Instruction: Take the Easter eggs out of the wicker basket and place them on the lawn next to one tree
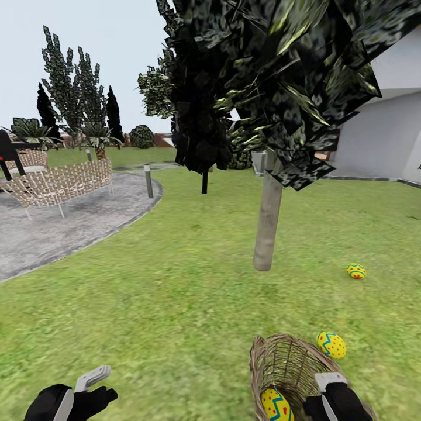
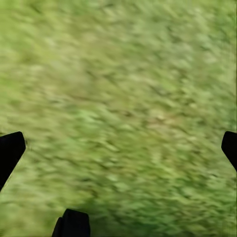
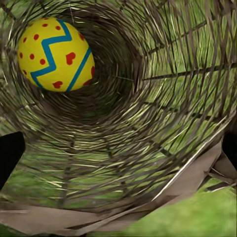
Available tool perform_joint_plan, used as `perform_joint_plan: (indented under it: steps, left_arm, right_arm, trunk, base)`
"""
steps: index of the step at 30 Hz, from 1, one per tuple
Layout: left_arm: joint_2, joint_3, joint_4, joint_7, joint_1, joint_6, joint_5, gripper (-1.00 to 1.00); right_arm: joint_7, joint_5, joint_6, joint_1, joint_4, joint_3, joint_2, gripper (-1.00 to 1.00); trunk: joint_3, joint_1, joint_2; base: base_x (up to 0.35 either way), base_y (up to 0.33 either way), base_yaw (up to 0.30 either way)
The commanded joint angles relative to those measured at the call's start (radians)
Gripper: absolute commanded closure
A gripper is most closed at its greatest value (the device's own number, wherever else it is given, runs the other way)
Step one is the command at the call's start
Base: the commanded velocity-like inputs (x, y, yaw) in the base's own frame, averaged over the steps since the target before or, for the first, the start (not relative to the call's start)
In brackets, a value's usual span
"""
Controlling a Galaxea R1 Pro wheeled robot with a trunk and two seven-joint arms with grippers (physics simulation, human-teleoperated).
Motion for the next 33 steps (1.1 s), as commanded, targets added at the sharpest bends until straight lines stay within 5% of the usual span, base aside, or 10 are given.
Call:
perform_joint_plan:
  steps: [1,9,33]
  left_arm:
    - [0.000,0.002,0.000,-0.005,-0.001,0.004,-0.001,-1.00]
    - [-0.001,0.002,0.000,-0.005,-0.001,0.004,-0.001,-1.00]
    - [-0.001,0.003,0.003,-0.005,-0.001,0.003,-0.001,-1.00]
  right_arm:
    - [0.000,0.003,0.006,0.000,-0.002,0.000,0.000,-1.00]
    - [0.000,0.001,0.006,0.000,-0.002,0.000,-0.001,-1.00]
    - [0.000,-0.002,0.008,0.000,-0.011,-0.002,-0.006,-1.00]
  trunk:
    - [-0.001,0.000,0.000]
    - [-0.001,0.000,0.000]
    - [-0.001,0.000,0.000]
  base:
    - [0.000,0.326,0.000]
    - [0.153,0.256,0.000]
    - [0.133,0.007,0.000]
